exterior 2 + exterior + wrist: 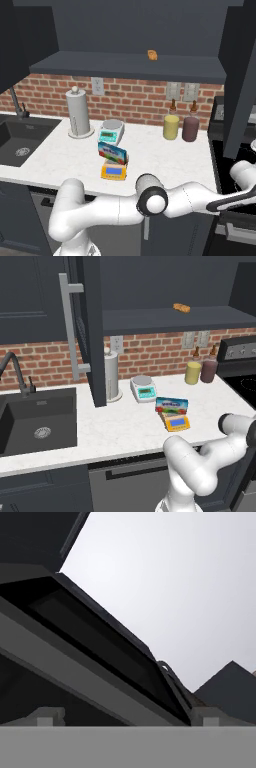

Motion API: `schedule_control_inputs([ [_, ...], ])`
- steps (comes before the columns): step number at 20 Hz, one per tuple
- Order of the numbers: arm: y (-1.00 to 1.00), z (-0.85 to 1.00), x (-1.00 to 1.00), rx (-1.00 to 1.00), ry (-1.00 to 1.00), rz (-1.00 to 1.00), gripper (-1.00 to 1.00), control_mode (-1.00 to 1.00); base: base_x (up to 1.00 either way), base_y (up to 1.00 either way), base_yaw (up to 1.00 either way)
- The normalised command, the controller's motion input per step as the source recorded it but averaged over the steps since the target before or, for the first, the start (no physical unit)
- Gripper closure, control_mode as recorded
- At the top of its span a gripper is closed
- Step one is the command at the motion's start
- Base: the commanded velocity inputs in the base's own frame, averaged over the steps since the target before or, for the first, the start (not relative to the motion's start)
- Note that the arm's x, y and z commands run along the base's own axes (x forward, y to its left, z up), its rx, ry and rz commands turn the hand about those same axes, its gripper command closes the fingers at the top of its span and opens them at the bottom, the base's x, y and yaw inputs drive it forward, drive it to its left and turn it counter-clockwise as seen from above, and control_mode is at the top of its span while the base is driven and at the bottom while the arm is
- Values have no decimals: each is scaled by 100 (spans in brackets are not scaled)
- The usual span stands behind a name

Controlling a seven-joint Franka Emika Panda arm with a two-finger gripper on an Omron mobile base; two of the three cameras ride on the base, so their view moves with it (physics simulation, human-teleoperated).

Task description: Pick the boxed food and place it on the digital scale for weighing, and close the cabinet.

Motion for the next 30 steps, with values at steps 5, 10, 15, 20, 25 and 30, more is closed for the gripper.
schedule_control_inputs([
  [5, 4, 3, -25, -4, -20, 9, -100, -100, 0, 0, 0],
  [10, 33, 4, -40, -13, -25, 13, -100, -100, 0, 0, 0],
  [15, 64, 9, -56, -24, -31, 19, -100, -100, 0, 0, 0],
  [20, 45, 22, -39, -24, -10, 19, -100, -100, 0, 0, 0],
  [25, 35, 10, -17, -26, 20, 11, -100, -100, 0, 0, 0],
  [30, 39, 7, 44, -7, 71, -5, -100, -100, 0, 0, 0],
])
